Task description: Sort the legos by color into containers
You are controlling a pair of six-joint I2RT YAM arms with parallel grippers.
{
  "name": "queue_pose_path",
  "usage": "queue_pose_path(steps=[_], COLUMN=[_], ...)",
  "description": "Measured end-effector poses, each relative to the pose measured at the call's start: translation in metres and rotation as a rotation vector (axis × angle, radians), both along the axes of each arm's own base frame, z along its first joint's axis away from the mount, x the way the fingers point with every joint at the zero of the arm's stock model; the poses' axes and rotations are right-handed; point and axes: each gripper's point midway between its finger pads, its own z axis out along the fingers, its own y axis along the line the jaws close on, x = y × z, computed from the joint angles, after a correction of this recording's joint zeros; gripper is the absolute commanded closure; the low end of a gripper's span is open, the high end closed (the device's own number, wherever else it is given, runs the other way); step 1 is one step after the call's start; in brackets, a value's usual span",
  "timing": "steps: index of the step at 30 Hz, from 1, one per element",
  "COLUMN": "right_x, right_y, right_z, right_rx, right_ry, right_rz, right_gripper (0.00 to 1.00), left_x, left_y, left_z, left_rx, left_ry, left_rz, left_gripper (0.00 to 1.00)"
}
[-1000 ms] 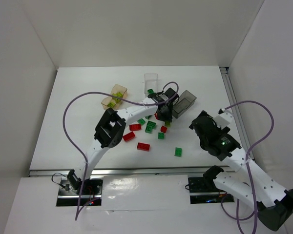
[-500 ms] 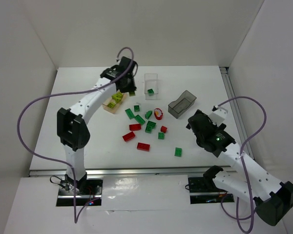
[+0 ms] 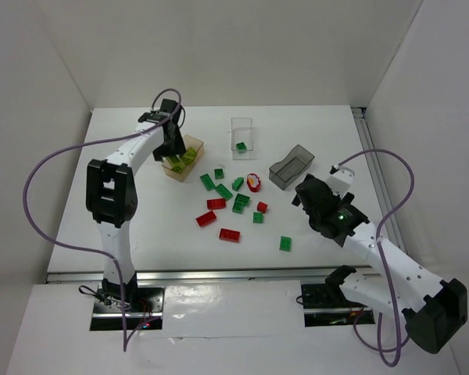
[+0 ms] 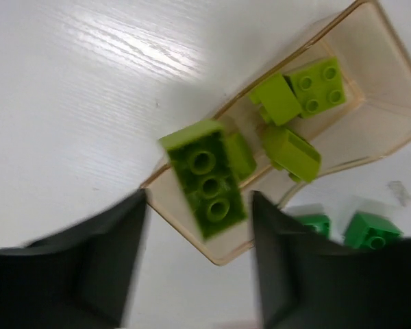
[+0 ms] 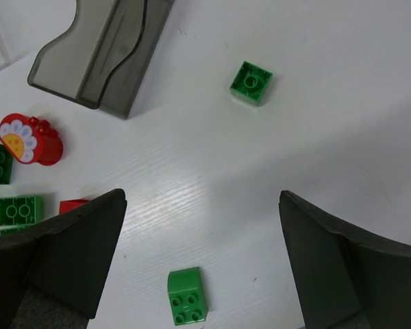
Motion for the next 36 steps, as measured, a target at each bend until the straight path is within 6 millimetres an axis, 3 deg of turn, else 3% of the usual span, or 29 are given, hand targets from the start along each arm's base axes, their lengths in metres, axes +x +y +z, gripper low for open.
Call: queue_pose_path(steps=[4, 9, 12, 17, 20, 23, 27, 36], right_x=[0.007, 0.021, 0.024, 0.026, 0.037, 0.042, 0.042, 0.041], right_y=[0.012, 0.052, 0.085, 0.155, 0.196, 0.215, 0.222, 0.226], right_z=[-0.008, -0.023, -0.032, -0.04, -0.04, -0.049, -0.067, -0.093], right_rx=[-0.016, 0.012, 0.026, 0.019, 0.041, 0.072, 0.1, 0.122], right_ry=[0.037, 0.11, 0.144, 0.198, 0.203, 0.221, 0.271, 0.33], right_rz=[0.066, 0.244, 0.372, 0.606, 0.69, 0.708, 0.682, 0.631], right_gripper=[0.0, 0.0, 0.01, 0.08, 0.15, 0.21, 0.31, 0.31], left_x=[-0.001, -0.005, -0.014, -0.046, -0.06, -0.069, -0.076, -0.078], left_y=[0.002, -0.011, -0.033, -0.083, -0.098, -0.093, -0.079, -0.026], left_z=[-0.015, -0.006, 0.017, 0.071, 0.093, 0.099, 0.093, 0.101], left_rx=[0.013, -0.011, -0.028, -0.081, -0.107, -0.101, -0.065, -0.041], left_ry=[0.036, 0.026, -0.016, -0.118, -0.162, -0.176, -0.162, -0.188], left_rz=[-0.009, -0.044, -0.1, -0.243, -0.293, -0.29, -0.255, -0.113], left_gripper=[0.17, 0.18, 0.18, 0.19, 0.19, 0.19, 0.19, 0.19])
